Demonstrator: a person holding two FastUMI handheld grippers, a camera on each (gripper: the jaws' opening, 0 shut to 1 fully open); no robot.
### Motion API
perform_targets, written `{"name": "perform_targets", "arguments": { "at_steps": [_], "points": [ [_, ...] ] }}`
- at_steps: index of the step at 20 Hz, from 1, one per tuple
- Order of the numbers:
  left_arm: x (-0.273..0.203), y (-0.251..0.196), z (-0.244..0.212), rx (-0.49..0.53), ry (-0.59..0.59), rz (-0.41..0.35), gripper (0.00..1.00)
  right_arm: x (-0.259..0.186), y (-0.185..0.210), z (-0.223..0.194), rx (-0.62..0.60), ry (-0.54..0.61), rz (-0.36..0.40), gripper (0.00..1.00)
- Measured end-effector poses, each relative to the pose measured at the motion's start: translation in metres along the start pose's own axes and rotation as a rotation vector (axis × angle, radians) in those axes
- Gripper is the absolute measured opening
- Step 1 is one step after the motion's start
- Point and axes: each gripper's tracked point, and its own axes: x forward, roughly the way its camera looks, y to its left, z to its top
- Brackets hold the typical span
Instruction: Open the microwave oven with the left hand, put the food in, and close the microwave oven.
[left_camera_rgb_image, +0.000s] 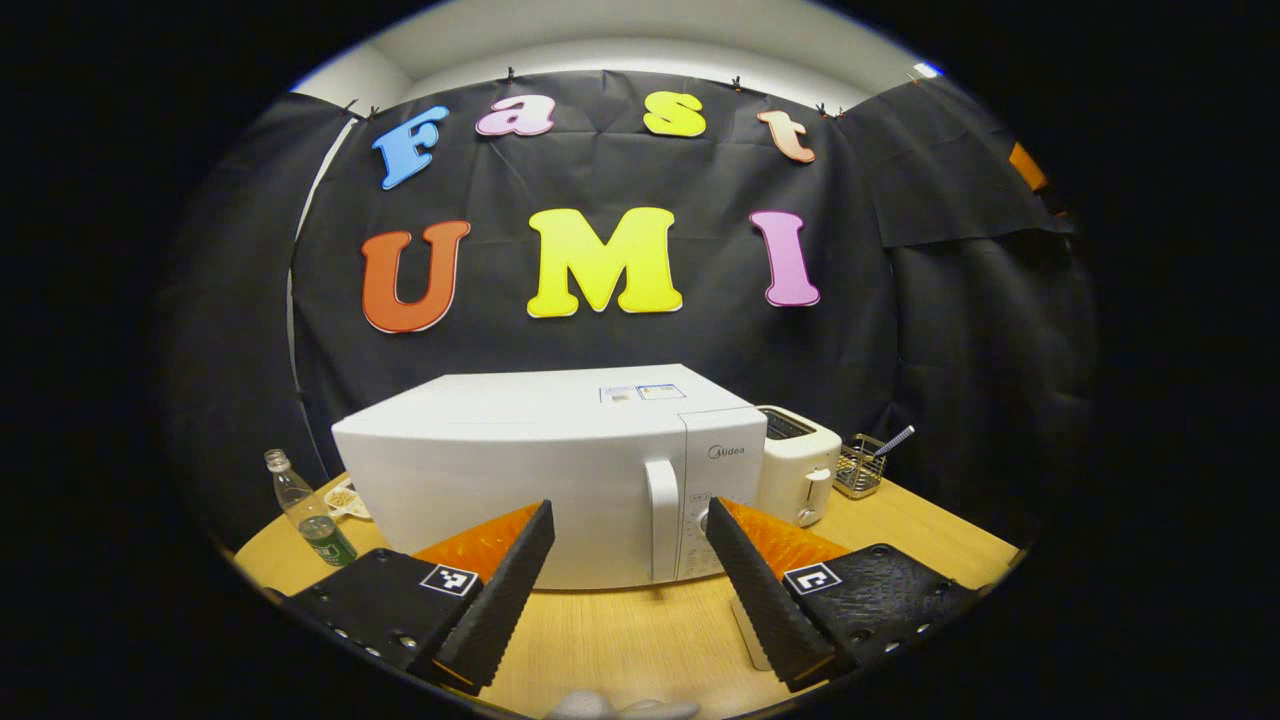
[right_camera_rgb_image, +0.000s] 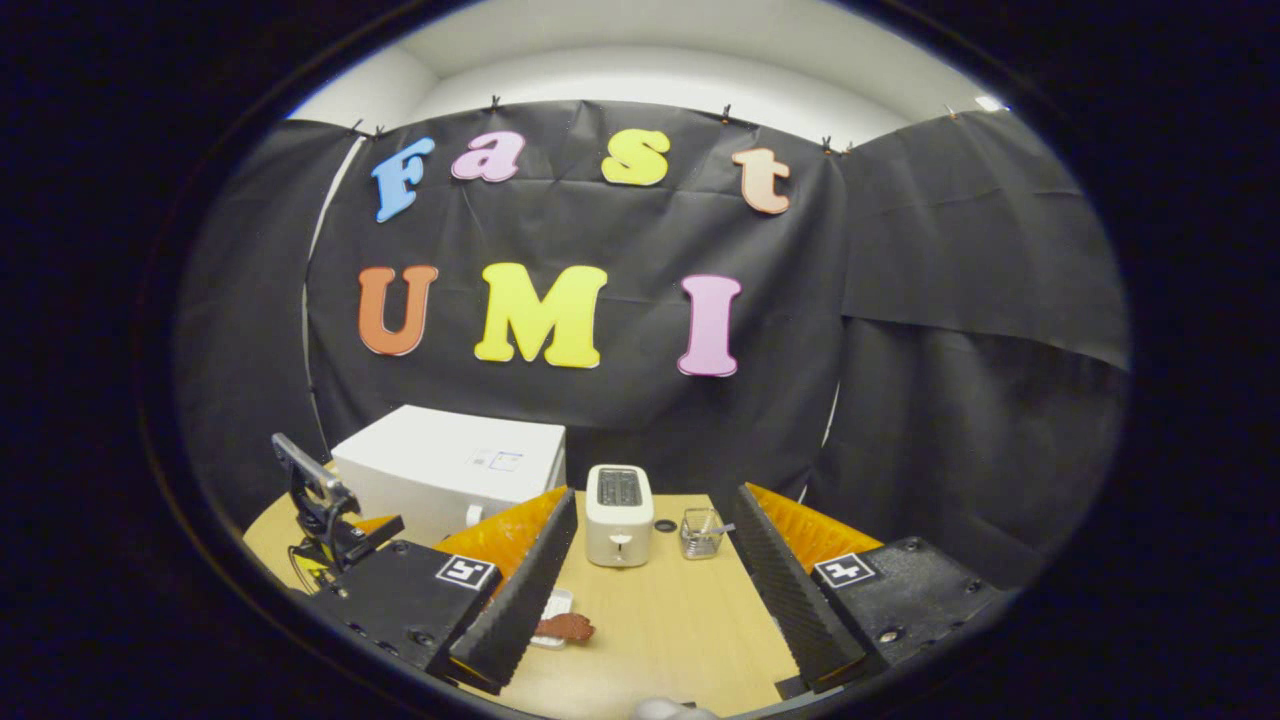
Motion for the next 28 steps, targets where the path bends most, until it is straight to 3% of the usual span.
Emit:
{"name": "perform_targets", "arguments": {
  "at_steps": [5,10,11,12,13,14,15,16,20,23,24,28],
  "points": [
    [0.060,-0.011,-0.040,0.001,0.049,0.018,0.95,-0.002,-0.014,-0.027,0.034,0.059,-0.035,1.00],
    [0.088,-0.012,-0.055,0.012,0.050,0.022,0.81,-0.005,-0.033,-0.044,0.051,0.101,-0.081,1.00],
    [0.087,-0.012,-0.055,0.006,0.052,0.016,0.60,-0.006,-0.037,-0.045,0.053,0.104,-0.087,1.00],
    [0.089,-0.017,-0.056,-0.007,0.057,0.000,0.55,-0.006,-0.039,-0.046,0.059,0.105,-0.091,0.96],
    [0.090,-0.018,-0.056,-0.014,0.053,-0.008,0.55,-0.007,-0.040,-0.049,0.063,0.105,-0.092,1.00],
    [0.093,-0.023,-0.055,-0.018,0.044,-0.026,0.40,-0.007,-0.041,-0.049,0.065,0.108,-0.093,1.00],
    [0.090,-0.024,-0.057,-0.016,0.037,-0.007,0.40,-0.007,-0.041,-0.051,0.064,0.110,-0.092,1.00],
    [0.091,-0.022,-0.055,-0.017,0.030,-0.001,0.25,-0.008,-0.042,-0.052,0.059,0.113,-0.091,1.00],
    [0.089,-0.022,-0.055,-0.027,0.035,0.002,0.15,-0.007,-0.038,-0.050,0.045,0.116,-0.068,1.00],
    [0.088,-0.021,-0.055,-0.021,0.044,-0.019,0.15,-0.006,-0.035,-0.049,0.044,0.112,-0.056,0.96],
    [0.087,-0.020,-0.054,-0.017,0.047,-0.011,0.15,-0.006,-0.034,-0.047,0.045,0.107,-0.049,1.00],
    [0.077,-0.021,-0.060,-0.025,0.088,-0.013,0.10,-0.009,-0.024,-0.042,0.028,0.100,-0.023,1.00]
  ]
}}
